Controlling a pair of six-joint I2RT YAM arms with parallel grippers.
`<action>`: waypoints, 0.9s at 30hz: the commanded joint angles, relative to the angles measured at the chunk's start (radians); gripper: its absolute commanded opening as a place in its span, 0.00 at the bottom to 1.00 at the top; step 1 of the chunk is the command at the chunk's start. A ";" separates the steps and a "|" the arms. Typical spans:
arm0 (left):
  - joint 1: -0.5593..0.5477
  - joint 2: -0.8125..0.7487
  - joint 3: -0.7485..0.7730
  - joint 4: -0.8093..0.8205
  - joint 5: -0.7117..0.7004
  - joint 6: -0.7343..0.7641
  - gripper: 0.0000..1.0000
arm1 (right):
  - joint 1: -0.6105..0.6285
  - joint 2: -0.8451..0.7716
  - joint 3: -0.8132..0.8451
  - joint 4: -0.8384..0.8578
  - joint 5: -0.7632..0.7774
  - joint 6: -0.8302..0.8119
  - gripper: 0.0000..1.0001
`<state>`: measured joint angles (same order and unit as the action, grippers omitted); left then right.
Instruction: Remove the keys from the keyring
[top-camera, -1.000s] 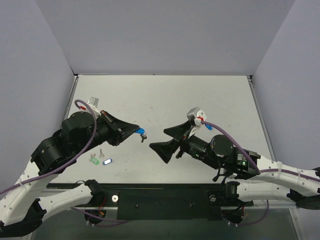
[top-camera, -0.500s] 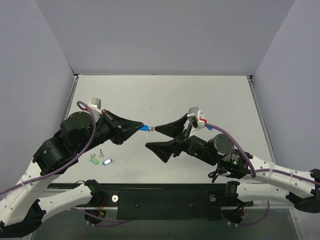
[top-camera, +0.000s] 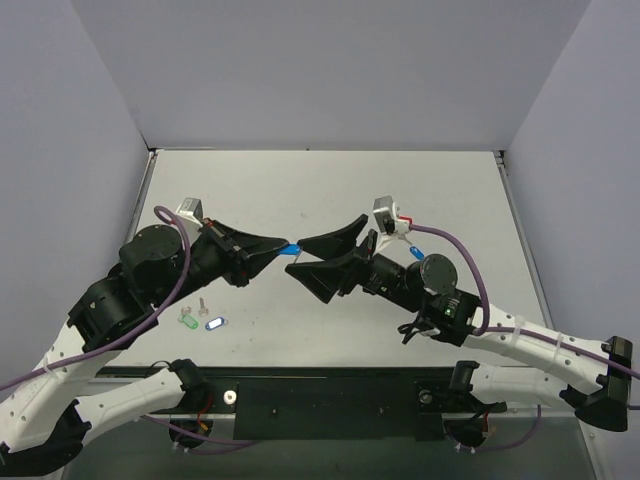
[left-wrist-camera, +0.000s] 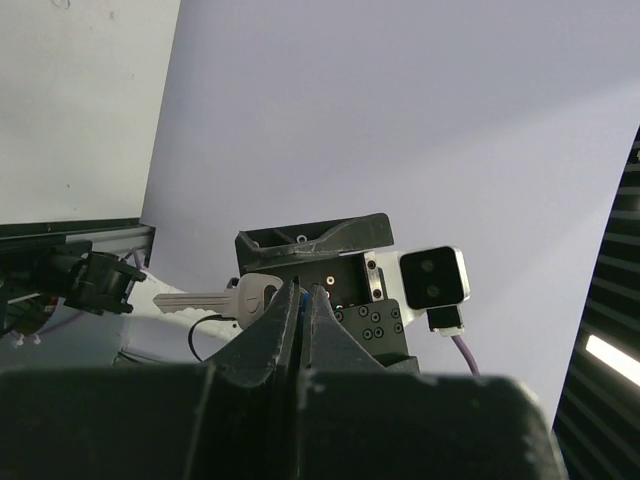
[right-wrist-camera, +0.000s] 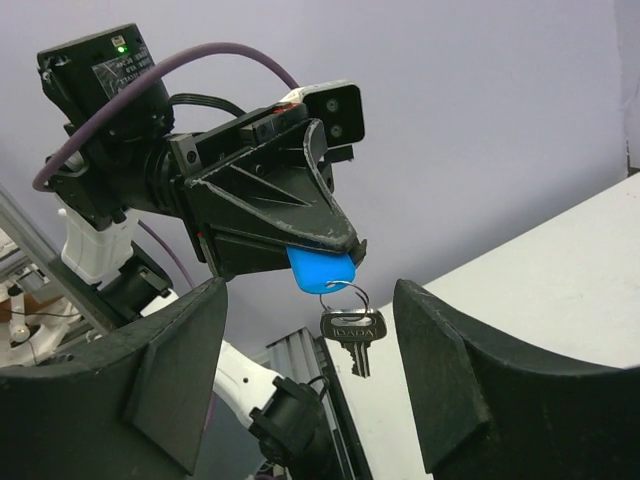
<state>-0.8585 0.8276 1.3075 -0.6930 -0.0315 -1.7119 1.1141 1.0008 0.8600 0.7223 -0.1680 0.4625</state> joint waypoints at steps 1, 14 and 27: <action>-0.005 -0.015 -0.001 0.079 -0.008 -0.034 0.00 | -0.022 0.001 -0.004 0.184 -0.074 0.062 0.62; -0.005 -0.025 0.009 0.119 -0.015 -0.043 0.00 | -0.099 0.035 -0.013 0.356 -0.202 0.257 0.48; -0.005 -0.033 0.025 0.135 -0.002 -0.052 0.00 | -0.152 0.088 0.008 0.419 -0.241 0.341 0.71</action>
<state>-0.8589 0.8066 1.3037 -0.6243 -0.0322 -1.7508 0.9730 1.0630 0.8303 1.0351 -0.3576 0.7677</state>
